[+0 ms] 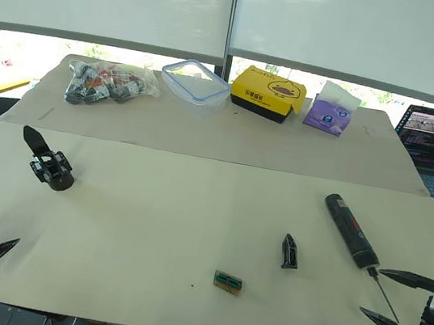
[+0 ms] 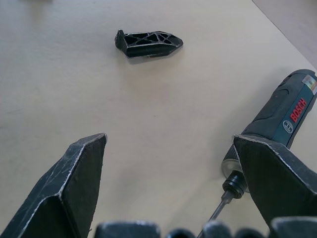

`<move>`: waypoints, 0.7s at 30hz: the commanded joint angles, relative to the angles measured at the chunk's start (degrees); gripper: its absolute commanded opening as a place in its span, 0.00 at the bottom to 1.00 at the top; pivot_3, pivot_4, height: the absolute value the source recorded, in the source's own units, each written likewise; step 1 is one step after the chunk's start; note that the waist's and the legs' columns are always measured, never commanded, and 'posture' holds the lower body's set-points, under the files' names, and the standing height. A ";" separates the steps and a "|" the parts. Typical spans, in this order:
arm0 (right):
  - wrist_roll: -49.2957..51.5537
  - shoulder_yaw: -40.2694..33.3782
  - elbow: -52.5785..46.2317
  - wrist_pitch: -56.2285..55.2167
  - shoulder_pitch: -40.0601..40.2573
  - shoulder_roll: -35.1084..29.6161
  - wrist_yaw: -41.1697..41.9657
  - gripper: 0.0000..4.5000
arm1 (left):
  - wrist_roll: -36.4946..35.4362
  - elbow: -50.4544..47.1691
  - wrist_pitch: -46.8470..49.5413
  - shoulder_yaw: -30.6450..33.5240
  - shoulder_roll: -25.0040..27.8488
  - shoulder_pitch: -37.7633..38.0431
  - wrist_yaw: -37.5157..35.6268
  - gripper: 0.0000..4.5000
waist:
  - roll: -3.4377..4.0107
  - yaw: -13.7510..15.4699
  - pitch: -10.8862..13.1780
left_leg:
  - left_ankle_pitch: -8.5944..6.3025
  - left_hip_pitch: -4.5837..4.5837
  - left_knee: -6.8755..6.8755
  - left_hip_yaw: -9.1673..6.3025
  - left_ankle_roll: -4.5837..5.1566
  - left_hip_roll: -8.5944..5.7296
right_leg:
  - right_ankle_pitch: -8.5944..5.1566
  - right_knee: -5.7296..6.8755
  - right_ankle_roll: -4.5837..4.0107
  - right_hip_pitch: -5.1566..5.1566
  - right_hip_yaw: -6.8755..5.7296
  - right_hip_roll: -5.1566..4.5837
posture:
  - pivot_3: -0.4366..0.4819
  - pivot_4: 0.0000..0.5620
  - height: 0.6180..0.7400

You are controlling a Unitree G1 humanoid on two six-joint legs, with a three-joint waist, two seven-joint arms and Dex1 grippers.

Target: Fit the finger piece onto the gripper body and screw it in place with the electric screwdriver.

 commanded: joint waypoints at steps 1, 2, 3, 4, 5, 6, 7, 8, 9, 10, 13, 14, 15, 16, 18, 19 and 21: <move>1.40 0.58 -4.16 2.41 -0.52 0.15 -1.87 0.99 | -3.52 -1.69 2.85 2.66 -0.07 -0.80 1.16 1.00 | 0.00 -0.02 0.00 | 0.00 0.00 0.00 0.00 0.00 0.00 | 0.00 0.00 0.00 0.00 0.00 0.00 | 0.48 0.27 1.00; 3.05 2.22 -7.45 5.85 -1.08 0.67 -3.10 0.99 | -6.22 -2.46 5.56 4.23 -0.89 -1.17 1.95 1.00 | 0.00 -0.12 0.00 | 0.00 0.00 0.00 0.00 0.00 0.00 | 0.00 0.00 0.00 0.00 0.00 0.00 | 0.48 0.27 1.00; 4.24 3.33 -9.90 8.44 -1.41 1.02 -4.01 0.99 | -8.08 -3.10 7.47 5.35 -1.53 -1.41 2.53 1.00 | 0.00 -0.22 0.00 | 0.00 0.01 -0.01 0.00 0.00 0.01 | 0.00 0.02 0.00 -0.01 0.01 0.00 | 0.48 0.27 1.00; 5.51 4.29 -12.23 10.61 -1.68 1.40 -4.71 0.99 | -9.58 -3.89 9.15 6.32 -2.47 -1.32 3.34 1.00 | 0.00 -0.25 0.00 | 0.00 0.02 -0.01 0.00 0.00 0.06 | 0.01 0.04 -0.01 -0.01 0.00 0.04 | 0.48 0.27 1.00; 8.71 5.31 -15.48 12.06 -2.44 3.00 -5.41 0.99 | -10.16 -4.91 9.04 7.47 -4.86 -0.72 5.42 1.00 | 0.01 -0.22 0.00 | 0.00 0.03 -0.01 0.00 0.00 0.10 | 0.01 0.05 -0.02 0.00 -0.01 0.06 | 0.48 0.27 1.00; 12.03 6.46 -18.59 12.03 -3.68 5.44 -6.13 0.99 | -10.85 -6.01 9.23 8.71 -7.85 -0.14 8.26 1.00 | 0.01 -0.27 -0.01 | 0.00 0.03 0.00 0.00 0.00 0.10 | 0.01 0.05 -0.02 0.00 0.00 0.06 | 0.48 0.27 1.00; 14.09 7.57 -21.37 12.17 -4.58 7.55 -7.21 0.99 | -11.38 -7.00 9.24 9.87 -10.84 0.53 11.05 1.00 | 0.02 -0.41 -0.01 | 0.00 0.02 -0.04 0.02 0.00 0.10 | 0.02 0.01 -0.01 0.00 0.01 0.06 | 0.48 0.27 1.00; 15.07 8.70 -23.63 12.89 -5.11 9.09 -8.10 0.99 | -11.30 -7.80 8.66 10.58 -13.55 1.36 13.08 1.00 | 0.08 -0.56 -0.05 | 0.00 0.03 -0.05 0.06 0.00 0.12 | 0.02 0.01 0.00 0.02 0.03 0.06 | 0.48 0.27 1.00; 14.53 10.06 -25.21 12.47 -5.80 10.78 -8.99 0.99 | -11.49 -8.48 8.81 11.10 -16.25 2.15 15.07 1.00 | 0.10 -0.47 -0.05 | 0.00 0.03 -0.05 0.11 0.00 0.14 | 0.01 0.01 0.08 0.06 0.05 0.05 | 0.48 0.27 1.00; 14.48 11.44 -26.51 11.41 -6.57 12.92 -9.59 0.99 | -11.18 -8.93 8.40 11.27 -18.77 3.01 16.73 1.00 | 0.04 -0.22 -0.03 | 0.00 0.02 -0.04 0.11 0.00 0.13 | 0.04 0.03 0.20 0.05 0.05 0.05 | 0.48 0.27 1.00; 12.77 14.68 -27.63 6.94 -8.86 17.72 -9.85 0.99 | -11.41 -10.88 8.49 10.63 -23.66 4.26 20.63 1.00 | -0.38 0.36 -0.27 | 0.00 0.00 -0.06 0.10 0.00 0.15 | 0.07 0.01 0.24 0.00 0.00 0.08 | 0.48 0.27 1.00; 11.75 15.45 -27.27 5.81 -9.62 18.72 -9.76 0.99 | -11.34 -11.67 8.53 9.91 -24.52 4.11 21.61 1.00 | -0.40 0.74 -0.28 | 0.00 0.00 -0.01 0.10 0.00 0.16 | 0.01 0.01 0.13 0.03 -0.01 0.08 | 0.48 0.27 1.00; 11.02 16.14 -26.81 5.10 -10.38 19.47 -9.88 0.99 | -10.79 -12.31 8.39 9.05 -25.04 3.73 22.52 1.00 | -0.46 1.07 -0.27 | 0.00 0.00 0.10 0.10 0.00 0.16 | -0.02 0.01 0.07 0.01 -0.02 0.08 | 0.48 0.27 1.00; 10.86 16.69 -26.54 5.43 -10.92 19.81 -10.27 0.99 | -10.46 -13.14 8.53 7.93 -25.24 3.10 23.03 1.00 | -0.50 1.43 -0.30 | -0.01 0.06 0.15 0.11 -0.02 0.16 | -0.03 0.00 0.06 -0.06 -0.03 0.07 | 0.48 0.27 1.00; 10.77 17.37 -25.94 5.62 -11.72 19.82 -10.33 0.99 | -9.87 -14.39 9.24 5.75 -24.85 1.48 24.06 1.00 | -0.55 1.80 -0.33 | -0.31 0.07 0.27 0.12 -0.53 0.16 | -0.01 -0.03 0.00 0.01 -0.02 0.07 | 0.48 0.27 1.00; 10.88 17.60 -25.65 5.82 -11.95 19.57 -9.99 0.99 | -9.94 -14.83 10.33 4.40 -24.25 0.13 24.51 1.00 | -0.56 1.81 -0.34 | -0.31 0.06 0.28 0.16 -0.56 0.15 | 0.00 -0.06 -0.01 0.04 0.01 0.05 | 0.48 0.27 1.00; 10.98 17.72 -24.91 5.92 -12.39 19.21 -9.50 0.99 | -8.64 -14.94 11.78 1.46 -22.51 -2.51 25.15 1.00 | -0.57 1.80 -0.35 | -0.29 0.05 0.28 0.19 -0.59 0.15 | 0.02 -0.07 -0.06 0.03 0.02 0.04 | 0.48 0.27 1.00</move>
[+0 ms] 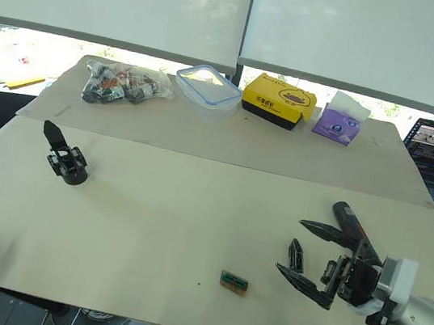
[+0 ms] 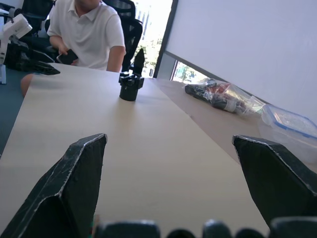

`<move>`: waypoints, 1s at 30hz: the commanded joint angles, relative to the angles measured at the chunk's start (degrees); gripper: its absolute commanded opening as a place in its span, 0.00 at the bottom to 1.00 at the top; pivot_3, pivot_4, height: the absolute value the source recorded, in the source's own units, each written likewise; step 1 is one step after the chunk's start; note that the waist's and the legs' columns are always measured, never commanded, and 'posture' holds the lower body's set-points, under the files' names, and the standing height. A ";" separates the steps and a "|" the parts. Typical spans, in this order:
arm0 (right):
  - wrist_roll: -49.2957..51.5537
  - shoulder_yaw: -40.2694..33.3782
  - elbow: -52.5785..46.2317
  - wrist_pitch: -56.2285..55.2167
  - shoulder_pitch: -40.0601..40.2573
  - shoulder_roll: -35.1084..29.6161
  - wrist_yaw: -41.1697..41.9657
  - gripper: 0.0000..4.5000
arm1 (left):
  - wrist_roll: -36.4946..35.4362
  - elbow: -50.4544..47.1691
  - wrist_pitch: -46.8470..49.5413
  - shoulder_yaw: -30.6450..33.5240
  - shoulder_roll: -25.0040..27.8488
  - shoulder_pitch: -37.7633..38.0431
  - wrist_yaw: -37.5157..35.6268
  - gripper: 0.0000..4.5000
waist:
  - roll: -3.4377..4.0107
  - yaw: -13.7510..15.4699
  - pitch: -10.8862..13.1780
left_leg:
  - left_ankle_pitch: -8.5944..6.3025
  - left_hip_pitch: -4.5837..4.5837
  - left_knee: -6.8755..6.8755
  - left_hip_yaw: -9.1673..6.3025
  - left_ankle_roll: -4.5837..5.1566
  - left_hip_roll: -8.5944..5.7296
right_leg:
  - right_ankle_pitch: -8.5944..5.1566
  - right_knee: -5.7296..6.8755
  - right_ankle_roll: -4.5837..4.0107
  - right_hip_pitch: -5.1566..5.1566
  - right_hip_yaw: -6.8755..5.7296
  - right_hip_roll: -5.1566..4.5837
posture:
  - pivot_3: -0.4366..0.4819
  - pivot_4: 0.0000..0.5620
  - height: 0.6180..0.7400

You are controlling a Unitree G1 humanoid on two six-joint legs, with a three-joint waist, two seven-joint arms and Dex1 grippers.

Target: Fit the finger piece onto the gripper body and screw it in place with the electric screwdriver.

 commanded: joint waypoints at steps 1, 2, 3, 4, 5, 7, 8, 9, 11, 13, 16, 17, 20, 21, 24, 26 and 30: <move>0.53 -0.54 0.66 -0.93 -0.64 -0.98 0.62 0.99 | 1.79 -2.19 2.42 -4.59 3.56 -4.34 1.68 1.00 | -0.02 -0.11 -0.02 | 0.00 0.02 -0.01 0.00 0.00 0.01 | 0.02 0.01 -0.03 0.00 -0.01 0.00 | 0.48 0.27 1.00; 0.61 -0.58 0.95 -0.93 -0.78 -1.12 0.77 0.99 | 2.76 -1.64 3.20 -6.00 4.53 -5.54 2.00 1.00 | -0.01 -0.27 -0.02 | 0.01 0.03 -0.01 0.00 0.01 0.01 | 0.04 0.02 -0.05 0.00 -0.01 0.02 | 0.48 0.27 1.00; 0.64 -0.57 1.20 -0.96 -0.93 -1.22 0.88 0.99 | 3.99 -0.95 3.26 -7.02 5.23 -6.63 2.66 1.00 | 0.01 -0.40 -0.03 | 0.01 0.03 -0.02 0.00 0.01 0.02 | 0.04 0.02 -0.05 0.00 -0.01 0.02 | 0.48 0.27 1.00; 0.67 -0.59 1.40 -0.98 -1.06 -1.28 0.90 0.99 | 5.03 0.10 3.53 -8.02 5.85 -8.21 3.52 1.00 | 0.01 -0.50 -0.03 | 0.02 0.03 -0.02 0.00 0.02 0.01 | 0.05 0.03 -0.03 0.02 -0.01 0.02 | 0.48 0.27 1.00; 0.69 -0.57 1.45 -0.94 -1.11 -1.34 0.85 0.99 | 7.03 1.62 4.48 -9.60 7.00 -10.19 5.07 1.00 | 0.04 -0.72 -0.04 | 0.03 0.03 -0.03 0.00 0.04 0.02 | 0.06 0.03 -0.02 0.02 -0.01 0.03 | 0.48 0.27 1.00; 0.69 -0.58 1.41 -0.89 -1.08 -1.39 0.70 0.99 | 9.47 4.61 4.24 -12.15 8.23 -14.11 6.38 1.00 | 0.09 -0.81 -0.04 | 0.35 0.02 -0.11 0.00 0.55 0.03 | 0.08 0.08 0.04 0.23 0.00 0.07 | 0.48 0.27 1.00; 0.68 -0.62 1.43 -0.89 -1.10 -1.39 0.62 0.99 | 10.53 6.77 4.11 -13.29 8.50 -16.67 7.52 1.00 | 0.11 -0.81 -0.03 | 0.37 0.01 -0.18 0.00 0.58 0.06 | 0.09 0.08 0.06 0.19 0.00 0.10 | 0.48 0.27 1.00; 0.64 -0.60 1.49 -0.91 -1.15 -1.39 0.56 0.99 | 11.12 8.32 3.85 -13.93 8.58 -18.41 8.23 1.00 | 0.16 -0.73 -0.02 | 0.38 0.01 -0.23 0.00 0.60 0.10 | 0.13 0.08 0.14 0.17 -0.01 0.14 | 0.48 0.27 1.00; 0.48 -0.64 1.53 -1.03 -1.28 -1.43 0.45 0.99 | 12.63 11.19 3.33 -15.38 8.95 -21.29 9.26 1.00 | 0.17 -0.74 -0.02 | 0.39 -0.01 -0.28 -0.01 0.61 0.15 | 0.26 0.09 0.40 0.11 -0.04 0.19 | 0.48 0.27 1.00; 0.33 -0.81 1.34 -1.02 -1.27 -1.38 0.04 0.99 | 13.45 14.01 3.37 -17.48 8.91 -24.16 8.99 1.00 | 0.17 -0.73 -0.02 | 0.39 -0.04 -0.33 0.00 0.61 0.18 | 0.27 0.08 0.42 0.07 -0.04 0.21 | 0.48 0.27 1.00; 0.12 -0.72 0.95 -1.20 -0.81 -1.31 -0.20 0.99 | 14.81 17.64 2.93 -20.17 9.17 -27.15 8.47 1.00 | 0.18 -0.44 -0.02 | 0.39 -0.08 -0.36 0.00 0.61 0.18 | 0.27 0.08 0.43 0.04 -0.06 0.21 | 0.48 0.27 1.00; -0.08 -0.65 0.75 -1.41 -0.47 -1.16 -0.40 0.99 | 15.47 19.55 2.24 -20.76 9.26 -28.84 9.03 1.00 | 0.18 -0.36 -0.01 | 0.39 -0.07 -0.36 0.00 0.61 0.18 | 0.27 0.09 0.43 0.05 -0.06 0.21 | 0.48 0.27 1.00; -0.50 -0.41 0.38 -1.97 0.29 -0.84 -0.73 0.99 | 17.51 24.35 -0.40 -22.69 9.81 -32.89 10.03 1.00 | 0.31 -0.01 -0.03 | 0.40 -0.06 -0.31 0.00 0.61 0.17 | 0.26 0.09 0.44 0.09 -0.10 0.20 | 0.48 0.27 1.00; -0.56 -0.36 0.33 -2.13 0.49 -0.83 -0.73 0.99 | 17.62 25.49 -0.80 -23.02 9.85 -34.13 10.10 1.00 | 0.31 -0.07 -0.03 | 0.42 -0.05 -0.31 0.00 0.60 0.17 | 0.27 0.08 0.43 0.09 -0.09 0.20 | 0.48 0.27 1.00; -0.65 -0.53 0.06 -2.56 1.21 -0.92 -0.92 0.99 | 18.31 30.78 -2.45 -23.97 10.40 -38.94 10.53 1.00 | 0.32 -0.09 -0.03 | 0.54 -0.06 -0.31 0.00 0.52 0.17 | 0.31 0.09 0.40 0.10 -0.09 0.20 | 0.48 0.27 1.00; -0.73 -0.66 -0.13 -2.72 1.55 -1.07 -1.21 0.99 | 19.00 33.47 -3.68 -24.73 10.62 -40.61 10.15 1.00 | 0.33 -0.23 -0.04 | 0.57 -0.06 -0.31 0.00 0.51 0.17 | 0.34 0.09 0.43 0.10 -0.09 0.20 | 0.48 0.27 1.00; -0.83 -1.02 -0.30 -3.03 2.21 -1.32 -1.51 0.99 | 19.43 37.83 -5.48 -25.99 10.41 -42.97 9.00 1.00 | 0.36 -0.29 -0.06 | 0.58 -0.07 -0.35 0.00 0.51 0.17 | 0.38 0.09 0.49 0.10 -0.09 0.20 | 0.48 0.27 1.00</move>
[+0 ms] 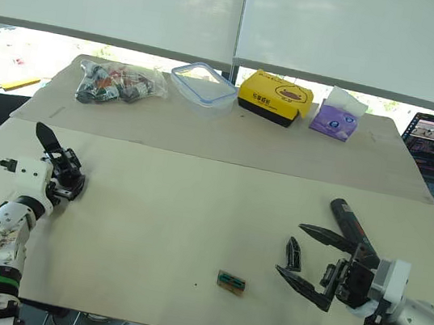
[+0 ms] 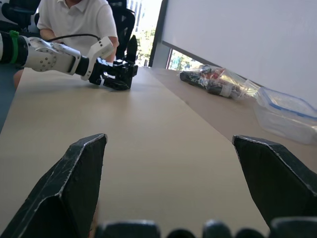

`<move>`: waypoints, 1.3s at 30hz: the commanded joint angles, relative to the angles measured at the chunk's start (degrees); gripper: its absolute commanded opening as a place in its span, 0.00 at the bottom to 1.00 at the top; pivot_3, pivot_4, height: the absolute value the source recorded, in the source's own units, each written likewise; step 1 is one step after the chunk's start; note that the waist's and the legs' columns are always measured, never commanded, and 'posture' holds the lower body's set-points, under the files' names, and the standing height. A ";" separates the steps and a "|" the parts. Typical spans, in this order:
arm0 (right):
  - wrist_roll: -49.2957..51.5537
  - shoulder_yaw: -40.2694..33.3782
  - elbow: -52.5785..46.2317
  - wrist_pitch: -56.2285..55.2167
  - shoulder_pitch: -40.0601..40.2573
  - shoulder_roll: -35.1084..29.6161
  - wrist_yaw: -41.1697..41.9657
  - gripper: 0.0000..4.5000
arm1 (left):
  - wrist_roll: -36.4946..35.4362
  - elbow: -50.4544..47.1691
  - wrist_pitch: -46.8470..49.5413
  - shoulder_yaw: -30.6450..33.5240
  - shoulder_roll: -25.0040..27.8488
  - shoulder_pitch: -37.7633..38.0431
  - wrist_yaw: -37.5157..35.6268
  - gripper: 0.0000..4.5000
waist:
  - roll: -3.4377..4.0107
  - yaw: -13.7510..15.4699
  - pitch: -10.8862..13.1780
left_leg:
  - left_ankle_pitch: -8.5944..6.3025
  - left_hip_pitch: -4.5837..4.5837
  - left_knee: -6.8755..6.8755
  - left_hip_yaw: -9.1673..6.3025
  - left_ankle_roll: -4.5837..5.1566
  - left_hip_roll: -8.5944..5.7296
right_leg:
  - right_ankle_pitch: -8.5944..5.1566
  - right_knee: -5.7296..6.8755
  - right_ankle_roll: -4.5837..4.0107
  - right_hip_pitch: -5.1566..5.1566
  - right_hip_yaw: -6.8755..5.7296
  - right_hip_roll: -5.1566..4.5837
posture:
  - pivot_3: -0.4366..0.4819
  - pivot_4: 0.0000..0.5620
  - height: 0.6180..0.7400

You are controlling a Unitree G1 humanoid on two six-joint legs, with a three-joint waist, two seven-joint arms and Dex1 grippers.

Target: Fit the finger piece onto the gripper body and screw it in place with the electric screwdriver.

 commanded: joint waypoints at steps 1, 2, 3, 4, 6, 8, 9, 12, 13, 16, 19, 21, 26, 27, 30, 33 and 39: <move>0.19 -1.63 -1.99 -1.85 0.43 -0.57 -0.35 1.00 | 0.85 2.96 -1.49 -1.42 0.53 -1.04 -0.76 0.95 | 0.05 0.01 -0.02 | 0.00 0.00 -0.01 0.00 0.00 0.00 | 0.00 0.00 0.01 0.00 0.00 0.00 | 0.48 0.27 1.00; 0.19 -1.75 -2.07 -1.96 0.68 -0.61 -0.37 1.00 | 0.78 3.31 -1.69 -1.53 0.36 -0.90 -0.86 0.88 | 0.07 0.01 -0.04 | 0.00 0.00 -0.02 0.00 0.00 0.00 | 0.00 0.00 0.01 0.00 0.00 0.00 | 0.48 0.27 1.00; 0.19 -1.88 -2.15 -2.07 0.91 -0.67 -0.39 1.00 | 0.46 3.39 -1.73 -1.54 0.17 -0.61 -1.19 0.80 | 0.08 0.01 -0.04 | 0.00 0.00 -0.03 0.00 0.00 0.00 | 0.00 0.00 0.02 0.00 0.00 0.00 | 0.48 0.27 1.00; 0.24 -2.16 -2.21 -2.13 1.19 -0.74 -0.49 1.00 | 0.37 3.19 -1.82 -1.52 0.03 -0.04 -1.09 0.72 | 0.13 0.01 -0.07 | 0.00 0.00 -0.03 0.00 0.00 0.00 | 0.00 0.01 0.02 0.00 0.00 0.00 | 0.48 0.27 1.00; 0.37 -2.64 -2.28 -2.24 1.63 -0.92 -0.54 1.00 | -0.22 2.52 -2.03 -1.39 -0.24 0.97 -1.51 0.53 | 0.25 -0.04 -0.14 | 0.00 0.01 -0.03 0.00 0.00 -0.01 | 0.00 0.00 0.02 0.01 0.01 0.00 | 0.48 0.27 1.00; 0.54 -3.16 -2.44 -2.31 2.23 -1.17 -0.51 1.00 | -1.32 1.04 -3.19 -1.14 -0.70 2.31 -2.90 0.53 | 0.36 -0.28 -0.20 | 0.00 0.02 -0.03 0.01 0.00 0.00 | -0.01 -0.01 0.02 0.01 0.01 0.00 | 0.48 0.27 1.00; 0.62 -3.45 -2.53 -2.36 2.61 -1.29 -0.50 1.00 | -2.68 -0.39 -4.21 -0.91 -1.24 2.95 -4.63 0.53 | 0.39 -0.35 -0.22 | 0.00 0.02 -0.03 0.02 0.00 0.00 | -0.01 -0.01 0.02 0.01 0.03 -0.01 | 0.48 0.27 1.00; 0.75 -4.68 -2.84 -2.41 3.99 -1.58 -0.57 1.00 | -7.80 -7.70 -6.51 -2.12 -3.35 3.49 -12.63 0.53 | 0.41 -0.03 -0.22 | 0.00 -0.01 -0.04 0.03 0.00 0.00 | -0.02 -0.02 0.03 0.00 0.03 -0.02 | 0.48 0.27 1.00; 0.79 -5.10 -2.94 -2.46 4.50 -1.68 -0.55 1.00 | -9.07 -9.94 -6.25 -2.89 -3.88 3.19 -14.85 0.53 | 0.41 0.28 -0.22 | 0.00 -0.07 -0.04 0.03 0.00 0.00 | -0.02 -0.02 0.03 -0.03 0.02 -0.02 | 0.48 0.27 1.00; 1.01 -7.02 -3.07 -2.86 6.90 -2.28 0.15 1.00 | -11.09 -16.83 -4.91 -7.95 -5.46 0.64 -21.81 0.53 | 0.37 1.57 -0.20 | 0.06 -0.34 0.05 0.03 -0.08 0.00 | -0.05 -0.03 0.08 -0.12 -0.03 -0.02 | 0.48 0.27 1.00; 1.34 -9.78 -2.42 -3.99 10.59 -3.25 2.14 1.00 | -11.08 -22.50 -2.33 -16.37 -7.80 -3.31 -28.96 0.53 | 0.35 2.59 -0.19 | 0.08 -0.62 0.18 0.03 -0.10 0.00 | -0.04 -0.10 0.10 -0.19 -0.08 -0.03 | 0.48 0.27 1.00; 1.62 -11.47 -2.06 -4.48 12.81 -3.67 3.02 1.00 | -10.51 -23.48 -1.34 -21.20 -9.77 -5.59 -32.87 0.53 | 0.35 2.55 -0.19 | 0.09 -0.68 0.24 0.03 -0.10 -0.01 | -0.02 -0.15 0.15 -0.18 -0.08 -0.03 | 0.48 0.27 1.00; 1.17 -13.95 -3.19 -5.08 16.51 -3.48 2.54 1.00 | -4.82 -13.30 -5.78 -30.47 -15.60 -12.82 -38.92 0.53 | 0.45 0.89 -0.24 | 0.09 -0.58 0.12 0.03 -0.08 -0.01 | -0.03 -0.19 0.23 -0.15 -0.07 -0.02 | 0.48 0.27 1.00; 0.98 -13.99 -3.85 -5.04 16.89 -3.27 2.02 1.00 | -3.61 -10.93 -7.26 -31.69 -16.37 -13.84 -39.68 0.53 | 0.45 0.40 -0.24 | 0.09 -0.56 0.10 0.03 -0.07 -0.01 | -0.04 -0.17 0.24 -0.14 -0.07 -0.01 | 0.48 0.27 1.00; 0.31 -13.95 -6.68 -4.72 18.28 -2.25 -0.54 1.00 | -0.13 -2.51 -12.20 -34.38 -20.11 -17.19 -39.58 0.53 | 0.45 -0.56 -0.23 | 0.11 -0.55 0.12 0.03 -0.05 -0.02 | -0.04 -0.14 0.24 -0.15 -0.04 -0.01 | 0.48 0.27 1.00; -0.26 -14.16 -8.78 -4.65 19.81 -1.23 -2.47 1.00 | 2.26 2.96 -15.24 -35.25 -22.67 -18.91 -38.75 0.53 | 0.43 -0.66 -0.21 | 0.12 -0.62 0.23 0.02 -0.04 -0.05 | -0.01 -0.15 0.29 -0.16 -0.02 -0.03 | 0.48 0.27 1.00; -0.51 -15.05 -9.90 -5.08 21.67 -0.55 -3.87 1.00 | 5.32 6.26 -17.13 -36.33 -23.88 -18.74 -37.85 0.53 | 0.45 -0.02 -0.22 | 0.12 -0.62 0.20 0.02 -0.03 -0.07 | -0.01 -0.19 0.30 -0.15 -0.02 -0.06 | 0.48 0.27 1.00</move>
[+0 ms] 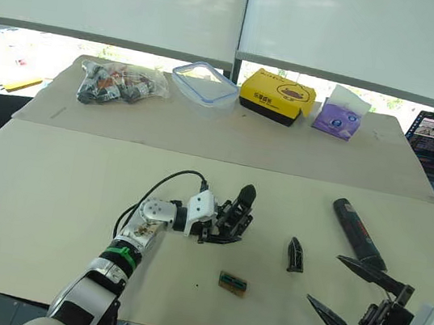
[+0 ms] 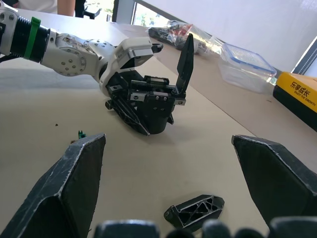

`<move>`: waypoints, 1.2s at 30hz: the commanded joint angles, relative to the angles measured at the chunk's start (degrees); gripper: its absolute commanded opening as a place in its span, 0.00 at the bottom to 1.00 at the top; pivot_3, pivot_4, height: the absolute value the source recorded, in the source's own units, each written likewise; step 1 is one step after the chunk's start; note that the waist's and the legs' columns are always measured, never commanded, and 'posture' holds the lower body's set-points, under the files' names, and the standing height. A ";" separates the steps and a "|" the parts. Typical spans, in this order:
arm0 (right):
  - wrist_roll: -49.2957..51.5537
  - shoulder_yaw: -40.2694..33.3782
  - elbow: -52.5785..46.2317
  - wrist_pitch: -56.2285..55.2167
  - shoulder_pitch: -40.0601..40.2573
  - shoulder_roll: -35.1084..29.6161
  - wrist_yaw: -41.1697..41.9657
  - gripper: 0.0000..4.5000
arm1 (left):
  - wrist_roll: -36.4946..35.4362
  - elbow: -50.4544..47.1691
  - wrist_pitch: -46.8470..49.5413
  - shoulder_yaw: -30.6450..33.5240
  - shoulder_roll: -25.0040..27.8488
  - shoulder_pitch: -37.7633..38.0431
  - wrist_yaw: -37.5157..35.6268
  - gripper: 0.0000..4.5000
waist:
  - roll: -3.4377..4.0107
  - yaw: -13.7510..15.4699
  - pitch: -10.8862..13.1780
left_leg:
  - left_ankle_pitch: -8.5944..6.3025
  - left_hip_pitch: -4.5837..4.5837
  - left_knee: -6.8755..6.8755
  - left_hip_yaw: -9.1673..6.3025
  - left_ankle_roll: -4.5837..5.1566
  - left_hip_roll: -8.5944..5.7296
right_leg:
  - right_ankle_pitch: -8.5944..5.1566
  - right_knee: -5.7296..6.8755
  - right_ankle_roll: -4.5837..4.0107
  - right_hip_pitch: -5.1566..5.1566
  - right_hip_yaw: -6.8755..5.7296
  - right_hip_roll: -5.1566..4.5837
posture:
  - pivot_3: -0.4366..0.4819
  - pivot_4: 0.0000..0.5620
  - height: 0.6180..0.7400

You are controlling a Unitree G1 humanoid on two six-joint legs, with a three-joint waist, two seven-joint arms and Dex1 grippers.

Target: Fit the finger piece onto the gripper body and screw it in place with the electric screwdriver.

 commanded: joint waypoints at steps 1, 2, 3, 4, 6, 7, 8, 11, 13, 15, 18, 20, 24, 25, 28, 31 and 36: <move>0.40 -2.28 -1.77 -1.79 1.05 0.28 -0.71 1.00 | 1.58 0.03 -1.35 -0.53 -0.31 -0.16 0.76 0.53 | 0.03 0.07 -0.02 | 0.00 0.00 0.00 0.00 0.00 0.00 | 0.00 0.00 0.00 0.00 0.00 0.00 | 0.48 0.27 1.00; 0.49 -2.45 -1.48 -2.06 1.28 0.34 -0.57 1.00 | 1.67 -0.30 -0.36 -0.71 -0.17 0.33 0.56 0.53 | 0.03 0.11 -0.02 | 0.00 0.01 0.00 0.00 0.00 0.00 | 0.00 0.00 0.00 0.01 0.00 0.00 | 0.48 0.27 1.00; 0.55 -2.55 -1.19 -2.34 1.46 0.39 -0.42 1.00 | 1.93 -0.57 0.67 -0.82 -0.04 0.72 0.85 0.53 | 0.05 0.11 -0.03 | 0.00 0.02 0.00 0.00 0.00 0.00 | 0.00 0.01 0.00 0.02 -0.01 0.00 | 0.48 0.27 1.00; 0.59 -2.55 -0.94 -2.58 1.66 0.46 -0.32 1.00 | 1.76 -1.09 2.24 -0.94 0.11 1.23 0.47 0.53 | 0.08 0.09 -0.05 | 0.00 0.03 -0.01 0.00 0.00 0.00 | 0.00 0.01 0.00 0.03 -0.01 0.00 | 0.48 0.27 1.00; 0.58 -2.46 -0.48 -3.03 1.88 0.57 -0.10 1.00 | 1.41 -2.18 5.36 -0.74 0.28 1.97 0.74 0.53 | 0.15 0.06 -0.09 | 0.00 0.03 0.00 0.00 0.00 0.00 | 0.00 0.01 0.00 0.04 0.00 0.00 | 0.48 0.27 1.00; 0.62 -2.42 -0.24 -3.21 1.90 0.61 -0.01 1.00 | 0.95 -2.96 7.00 -0.50 0.39 2.40 0.70 0.53 | 0.23 -0.02 -0.14 | 0.00 0.05 -0.01 0.00 0.00 0.00 | 0.00 0.01 0.00 0.04 0.00 0.00 | 0.48 0.27 1.00; 0.68 -2.39 0.09 -3.45 1.89 0.60 0.13 1.00 | 0.53 -3.77 8.25 -0.13 0.53 2.87 0.94 0.53 | 0.28 -0.07 -0.17 | 0.00 0.06 -0.01 0.00 0.00 0.00 | 0.00 0.01 -0.01 0.05 0.00 0.00 | 0.48 0.27 1.00; 0.89 -2.32 1.21 -4.27 1.94 0.55 0.73 1.00 | -0.20 -6.35 10.11 0.54 1.56 4.33 0.77 0.85 | 0.41 -0.19 -0.24 | 0.00 0.10 -0.06 0.00 0.00 0.01 | -0.01 0.01 -0.02 0.05 0.00 0.00 | 0.48 0.27 1.00; 0.97 -2.27 1.74 -4.65 1.92 0.52 1.09 1.00 | -0.70 -8.12 11.14 0.96 2.32 5.32 0.64 0.99 | 0.43 -0.17 -0.25 | 0.00 0.14 -0.12 0.00 0.00 0.02 | -0.02 0.03 -0.03 0.06 -0.01 0.01 | 0.48 0.27 1.00; 1.04 -2.12 2.15 -4.88 1.80 0.48 1.34 1.00 | -1.31 -10.27 11.79 1.43 3.15 6.48 0.60 0.99 | 0.47 -0.25 -0.28 | 0.00 0.15 -0.12 0.00 0.00 0.02 | -0.02 0.03 -0.03 0.06 0.00 0.02 | 0.48 0.27 1.00; 1.15 -1.74 2.41 -5.10 1.66 0.45 1.59 1.00 | -3.00 -14.73 13.59 2.64 3.92 8.35 1.21 0.99 | 0.50 -0.28 -0.29 | 0.00 0.15 -0.12 0.00 0.00 0.02 | -0.02 0.04 -0.03 0.06 0.01 0.01 | 0.48 0.27 1.00; 1.14 -1.57 2.40 -5.13 1.63 0.50 1.61 1.00 | -3.44 -16.67 14.70 3.09 4.09 9.10 2.24 0.99 | 0.50 -0.13 -0.29 | 0.00 0.15 -0.11 0.00 0.00 0.02 | -0.02 0.04 -0.04 0.06 0.00 0.01 | 0.48 0.27 1.00; 1.00 -0.97 1.65 -4.65 1.74 0.57 1.27 1.00 | -3.19 -19.68 17.06 2.44 3.50 10.40 4.26 0.99 | 0.50 0.02 -0.29 | 0.00 0.13 -0.09 0.00 0.00 0.02 | -0.02 0.03 -0.04 0.06 0.00 0.01 | 0.48 0.27 1.00; 0.97 -0.85 1.40 -4.48 1.72 0.53 1.11 1.00 | -2.89 -19.64 17.26 2.22 3.02 10.35 4.88 0.99 | 0.50 0.04 -0.29 | 0.00 0.12 -0.09 0.00 0.00 0.02 | -0.02 0.03 -0.04 0.05 0.00 0.01 | 0.48 0.27 1.00; 0.95 -0.60 0.78 -3.81 1.47 0.24 0.54 1.00 | -2.21 -18.53 17.86 2.02 1.04 9.44 7.80 0.99 | 0.49 0.18 -0.29 | 0.00 0.11 -0.07 0.00 0.00 0.01 | -0.05 0.03 -0.08 0.05 0.00 0.00 | 0.48 0.27 1.00; 0.95 -0.40 0.41 -3.29 1.21 -0.07 0.10 1.00 | -1.33 -17.06 17.78 1.77 -0.49 8.25 10.09 0.99 | 0.49 0.18 -0.28 | 0.00 0.10 -0.06 0.00 0.00 0.01 | -0.04 0.01 -0.08 0.05 0.00 0.00 | 0.48 0.27 1.00; 0.93 -0.30 -0.16 -2.65 0.72 -0.43 -0.43 1.00 | 0.07 -15.61 18.09 1.08 -0.43 7.51 10.72 0.87 | 0.48 0.07 -0.28 | 0.00 0.10 -0.07 0.00 0.00 0.00 | -0.04 0.01 -0.08 0.05 0.00 0.00 | 0.48 0.27 1.00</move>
